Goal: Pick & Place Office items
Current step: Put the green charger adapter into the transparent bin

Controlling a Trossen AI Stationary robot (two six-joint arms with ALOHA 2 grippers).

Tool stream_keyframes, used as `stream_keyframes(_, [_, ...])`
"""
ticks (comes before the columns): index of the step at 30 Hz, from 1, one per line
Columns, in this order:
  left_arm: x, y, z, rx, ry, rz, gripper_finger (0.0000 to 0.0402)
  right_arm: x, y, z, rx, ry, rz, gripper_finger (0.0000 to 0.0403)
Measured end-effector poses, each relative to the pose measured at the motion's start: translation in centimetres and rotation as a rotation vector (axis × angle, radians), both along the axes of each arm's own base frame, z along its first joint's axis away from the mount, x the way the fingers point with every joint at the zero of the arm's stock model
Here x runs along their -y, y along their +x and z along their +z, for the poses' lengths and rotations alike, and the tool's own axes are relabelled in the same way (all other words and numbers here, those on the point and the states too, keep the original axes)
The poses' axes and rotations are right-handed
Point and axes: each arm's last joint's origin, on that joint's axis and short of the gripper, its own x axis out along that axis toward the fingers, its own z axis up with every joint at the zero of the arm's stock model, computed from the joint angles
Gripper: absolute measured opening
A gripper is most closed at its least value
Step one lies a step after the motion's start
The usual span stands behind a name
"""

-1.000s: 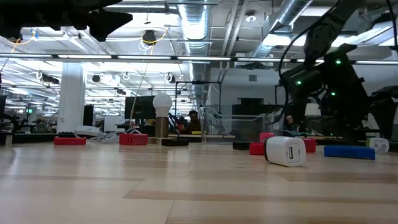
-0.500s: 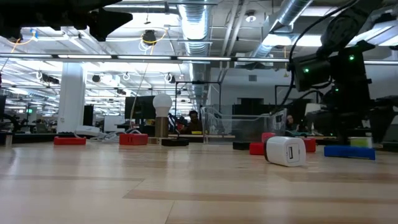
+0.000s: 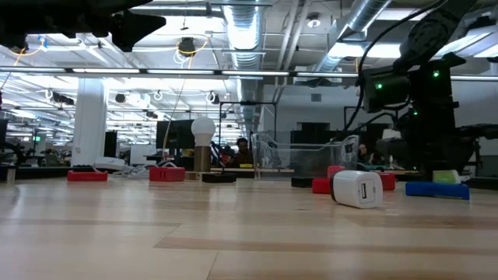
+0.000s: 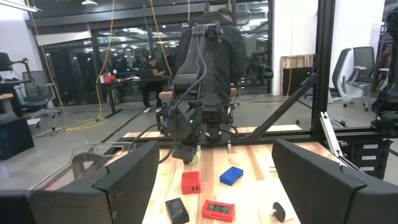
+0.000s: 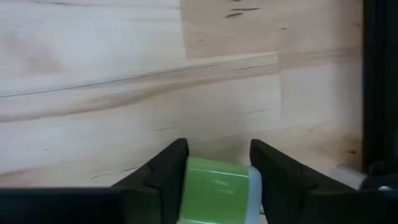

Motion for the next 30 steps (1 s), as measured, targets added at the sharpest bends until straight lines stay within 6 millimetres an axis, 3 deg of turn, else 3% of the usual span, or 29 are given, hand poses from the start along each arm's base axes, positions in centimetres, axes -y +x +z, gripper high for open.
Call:
stream_keyframes(7, [0.0,0.0,0.0,0.000,0.000,0.000,0.0310,-1.3,1.0,0.1,0.094,-0.027,0.050,0.0184])
stream_keyframes(13, [0.0,0.0,0.0,0.000,0.000,-0.001,0.0310,-1.5,1.7,0.2,0.150,-0.058,0.080,0.0150])
stream_keyframes(17, [0.0,0.0,0.0,0.000,0.000,-0.001,0.0310,-1.6,2.5,0.6,0.191,-0.088,0.109,0.0151])
stream_keyframes(24, [0.0,0.0,0.0,0.000,0.000,-0.001,0.0310,-1.3,4.6,3.2,0.244,-0.178,0.170,0.0154])
stream_keyframes(30, [0.0,0.0,0.0,-0.001,0.000,-0.001,0.0310,-0.5,6.8,6.5,0.308,-0.291,0.232,0.0151])
